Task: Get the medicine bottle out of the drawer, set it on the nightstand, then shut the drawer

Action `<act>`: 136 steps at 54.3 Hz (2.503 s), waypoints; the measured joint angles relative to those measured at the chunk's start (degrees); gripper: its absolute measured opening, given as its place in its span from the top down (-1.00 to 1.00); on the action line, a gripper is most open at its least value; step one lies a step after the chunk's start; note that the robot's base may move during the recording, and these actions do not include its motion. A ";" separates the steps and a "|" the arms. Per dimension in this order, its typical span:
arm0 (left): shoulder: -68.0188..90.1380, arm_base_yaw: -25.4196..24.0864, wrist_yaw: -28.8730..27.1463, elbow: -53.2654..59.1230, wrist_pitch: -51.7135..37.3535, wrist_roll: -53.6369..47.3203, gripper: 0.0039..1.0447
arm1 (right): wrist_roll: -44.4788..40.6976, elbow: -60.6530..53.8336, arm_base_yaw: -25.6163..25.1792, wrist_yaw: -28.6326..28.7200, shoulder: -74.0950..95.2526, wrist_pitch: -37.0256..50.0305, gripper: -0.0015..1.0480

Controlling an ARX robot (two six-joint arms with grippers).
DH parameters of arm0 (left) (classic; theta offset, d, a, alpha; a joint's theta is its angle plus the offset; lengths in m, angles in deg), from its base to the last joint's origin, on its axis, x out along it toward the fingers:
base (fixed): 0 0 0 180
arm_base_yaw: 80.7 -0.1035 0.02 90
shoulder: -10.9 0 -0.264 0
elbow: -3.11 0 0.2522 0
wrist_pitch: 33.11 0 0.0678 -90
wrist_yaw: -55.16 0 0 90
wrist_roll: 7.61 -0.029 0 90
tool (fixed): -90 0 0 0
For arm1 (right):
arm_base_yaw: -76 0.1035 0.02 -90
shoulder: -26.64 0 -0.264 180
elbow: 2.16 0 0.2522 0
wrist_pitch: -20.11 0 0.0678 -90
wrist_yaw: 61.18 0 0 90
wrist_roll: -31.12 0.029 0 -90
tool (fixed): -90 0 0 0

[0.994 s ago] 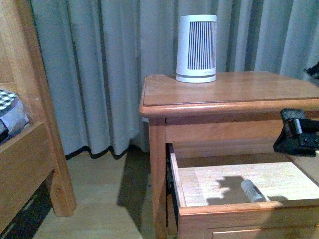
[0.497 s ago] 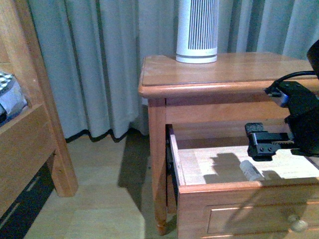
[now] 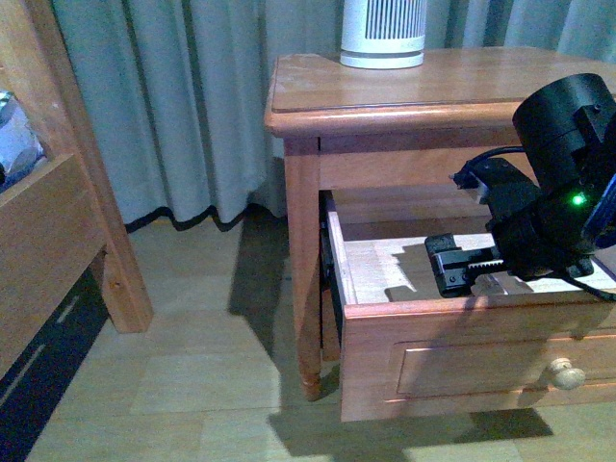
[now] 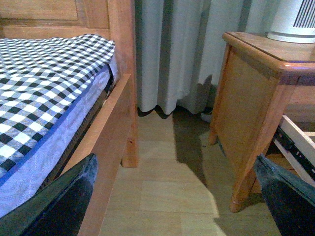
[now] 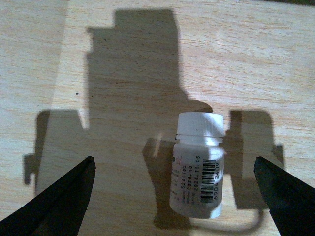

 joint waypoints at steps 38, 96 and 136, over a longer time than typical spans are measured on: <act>0.00 0.00 0.00 0.02 0.00 0.00 -0.88 | -0.98 2.14 0.15 0.35 5.40 3.58 -0.04; 0.00 0.00 0.00 0.00 0.00 0.00 -0.88 | -2.49 40.00 -2.67 0.55 -8.52 -18.27 0.42; 0.00 0.00 0.00 0.00 0.00 0.00 -0.88 | -7.37 45.70 -2.29 -6.40 8.04 -9.03 -0.59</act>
